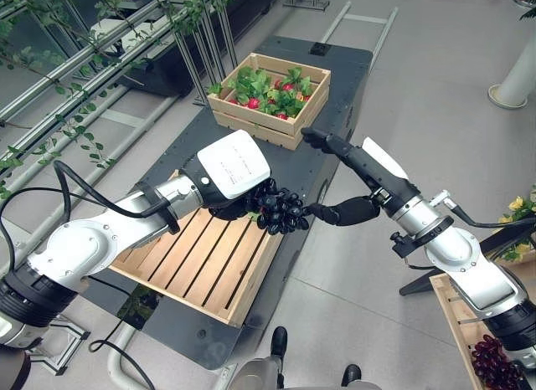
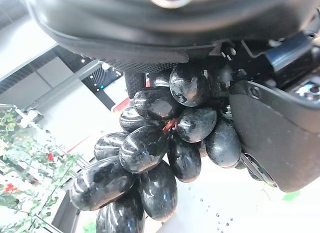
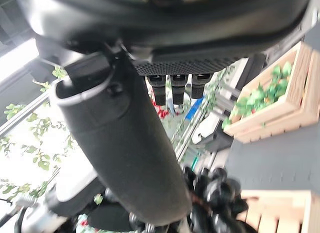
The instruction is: Pick up the fruits from the basket on one side to the basket on the other side
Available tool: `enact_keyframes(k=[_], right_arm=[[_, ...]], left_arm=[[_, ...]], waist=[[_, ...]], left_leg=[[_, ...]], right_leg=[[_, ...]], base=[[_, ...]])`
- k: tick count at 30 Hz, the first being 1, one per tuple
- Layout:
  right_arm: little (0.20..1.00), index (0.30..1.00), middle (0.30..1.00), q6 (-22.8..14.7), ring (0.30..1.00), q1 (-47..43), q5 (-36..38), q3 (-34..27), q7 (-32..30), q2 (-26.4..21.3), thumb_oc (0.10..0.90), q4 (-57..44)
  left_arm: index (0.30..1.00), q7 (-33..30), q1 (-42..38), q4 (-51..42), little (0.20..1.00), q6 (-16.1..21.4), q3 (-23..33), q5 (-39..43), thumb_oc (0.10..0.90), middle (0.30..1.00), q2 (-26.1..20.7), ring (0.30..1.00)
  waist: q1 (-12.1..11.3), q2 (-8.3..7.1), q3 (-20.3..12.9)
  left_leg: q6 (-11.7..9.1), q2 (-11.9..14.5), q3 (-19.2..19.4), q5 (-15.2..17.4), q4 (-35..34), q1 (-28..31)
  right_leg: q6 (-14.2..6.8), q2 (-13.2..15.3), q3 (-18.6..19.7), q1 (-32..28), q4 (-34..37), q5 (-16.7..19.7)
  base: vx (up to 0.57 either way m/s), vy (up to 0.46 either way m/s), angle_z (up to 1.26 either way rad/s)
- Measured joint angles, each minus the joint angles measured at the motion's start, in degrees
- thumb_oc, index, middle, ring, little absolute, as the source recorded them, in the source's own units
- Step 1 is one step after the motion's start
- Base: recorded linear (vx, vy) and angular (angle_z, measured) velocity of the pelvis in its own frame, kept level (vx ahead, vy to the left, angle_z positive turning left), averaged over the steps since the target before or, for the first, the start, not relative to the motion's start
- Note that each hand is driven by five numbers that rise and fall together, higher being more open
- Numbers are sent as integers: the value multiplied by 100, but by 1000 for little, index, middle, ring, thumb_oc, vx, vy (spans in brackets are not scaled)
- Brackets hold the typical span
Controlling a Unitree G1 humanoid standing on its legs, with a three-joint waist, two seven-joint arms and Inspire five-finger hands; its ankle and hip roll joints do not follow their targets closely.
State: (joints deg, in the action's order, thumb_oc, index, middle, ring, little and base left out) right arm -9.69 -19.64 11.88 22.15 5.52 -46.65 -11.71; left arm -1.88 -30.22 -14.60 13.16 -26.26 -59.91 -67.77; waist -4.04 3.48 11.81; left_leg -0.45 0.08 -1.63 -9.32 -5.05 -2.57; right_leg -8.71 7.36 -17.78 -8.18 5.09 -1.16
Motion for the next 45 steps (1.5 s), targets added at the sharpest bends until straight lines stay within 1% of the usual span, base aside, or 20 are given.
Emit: enact_keyframes(k=[6, 9, 14, 16, 23, 27, 29, 32, 34, 35, 36, 37, 38, 39, 40, 45], right_arm=[[900, 900, 900, 197, 900, 0, 1, 135, 465, -1, 800, 0], [900, 900, 900, 257, 900, 1, 2, 144, 549, 0, 800, 0], [900, 900, 900, 303, 900, 0, 17, 323, 745, 3, 800, 0], [900, 900, 900, 377, 900, 0, 224, 388, 846, 5, 800, 0], [900, 900, 900, 518, 900, 2, 444, 388, 904, 58, 800, 1], [900, 900, 900, 677, 900, 100, 441, 386, 895, 280, 800, 29], [900, 900, 900, 726, 900, 138, 431, 436, 897, 313, 800, 37], [900, 900, 900, 836, 900, 233, 415, 516, 845, 509, 800, 57], [900, 900, 900, 894, 900, 265, 172, 538, 730, 562, 800, 78], [811, 811, 811, 909, 811, 265, 172, 540, 706, 564, 740, 81], [599, 599, 599, 939, 599, 265, 173, 539, 653, 567, 599, 82], [429, 429, 429, 951, 429, 265, 172, 539, 593, 582, 486, 89], [389, 389, 389, 966, 389, 266, 172, 539, 559, 596, 460, 90], [300, 300, 300, 1011, 300, 282, 114, 539, 471, 653, 400, 101], [300, 300, 300, 1049, 300, 319, -14, 539, 430, 697, 400, 122], [300, 300, 300, 1154, 300, 362, -42, 545, 260, 721, 400, 230]], left_arm=[[300, 183, 0, -128, 300, 29, 0, -1, 400, 300, 30, 300], [300, 223, 0, -146, 300, 30, 0, -1, 400, 300, 59, 300], [300, 244, 0, -168, 300, 30, 0, -2, 400, 300, 216, 300], [300, 263, 0, -185, 300, 30, 0, -4, 400, 300, 223, 300], [300, 272, 0, -185, 300, 30, 0, -4, 400, 300, 243, 300], [300, 278, 1, -185, 300, 29, 1, -9, 400, 300, 416, 300], [300, 278, 1, -203, 300, 29, 3, -7, 400, 300, 488, 300], [300, 278, 1, -331, 300, 29, 3, -7, 400, 300, 659, 300], [300, 278, 1, -407, 300, 29, 6, -7, 400, 300, 676, 300], [300, 278, 1, -409, 300, 29, 7, -7, 400, 300, 675, 300], [300, 278, 1, -409, 300, 29, 9, -7, 400, 300, 683, 300], [300, 278, 1, -408, 300, 29, 13, -7, 400, 300, 703, 300], [300, 278, 1, -408, 300, 29, 17, -7, 400, 300, 713, 300], [300, 278, 1, -408, 300, 29, 36, -8, 400, 300, 746, 300], [300, 278, 1, -408, 300, 29, 49, -10, 400, 300, 767, 300], [300, 278, 1, -411, 300, 30, 152, -10, 400, 300, 884, 300]], waist=[[4, -19, -122], [2, -41, -193], [6, -72, -314], [13, -80, -330], [28, -134, -386], [22, -139, -391], [28, -141, -392], [51, -167, -410], [103, -182, -424], [117, -185, -427], [143, -191, -432], [148, -196, -435], [153, -198, -437], [166, -204, -452], [166, -211, -480], [159, -210, -504]], left_leg=[[-4, 0, 4, 29, -1, -3], [-1, 0, 4, 31, -1, -3], [5, 3, 9, 32, -1, -1], [3, 5, 13, 32, -1, 2], [4, 8, 27, 34, -1, 9], [7, 10, 36, 36, 0, 13], [8, 10, 41, 36, -1, 14], [9, 14, 46, 37, -1, 16], [9, 15, 49, 37, -1, 17], [9, 15, 49, 38, -1, 17], [9, 18, 51, 38, -1, 19], [9, 25, 54, 39, -1, 21], [10, 27, 55, 40, -1, 22], [13, 34, 63, 42, -1, 24], [16, 35, 70, 45, -1, 24], [22, 39, 92, 48, -1, 29]], right_leg=[[0, 1, 11, 2, 0, 0], [0, 0, 20, 3, 0, -8], [-1, -2, 27, 3, 0, -14], [-2, -4, 34, 2, 0, -14], [-2, -2, 52, 3, 0, -13], [-2, -4, 164, 8, 0, -14], [-2, -2, 169, 11, 0, -14], [-2, -5, 176, 13, 0, -14], [-2, -4, 179, 13, 0, -14], [-2, -4, 179, 12, 0, -14], [-2, -5, 183, 12, 0, -14], [-2, -6, 187, 12, 0, -13], [-2, -6, 188, 12, 0, -13], [-2, -9, 196, 14, 0, -13], [-2, -9, 203, 19, 0, -14], [-2, -5, 232, 27, 0, -13]], base=[[0, 0, 0], [0, 0, 0], [0, 0, 0], [0, 0, 0], [0, 0, 0], [0, 0, 0], [0, 0, 0], [0, 0, 0], [0, 0, 0], [0, 0, 0], [0, 0, 0], [0, 0, 0], [0, 0, 0], [6, 0, -3], [7, 0, -4], [3, 0, -1]])
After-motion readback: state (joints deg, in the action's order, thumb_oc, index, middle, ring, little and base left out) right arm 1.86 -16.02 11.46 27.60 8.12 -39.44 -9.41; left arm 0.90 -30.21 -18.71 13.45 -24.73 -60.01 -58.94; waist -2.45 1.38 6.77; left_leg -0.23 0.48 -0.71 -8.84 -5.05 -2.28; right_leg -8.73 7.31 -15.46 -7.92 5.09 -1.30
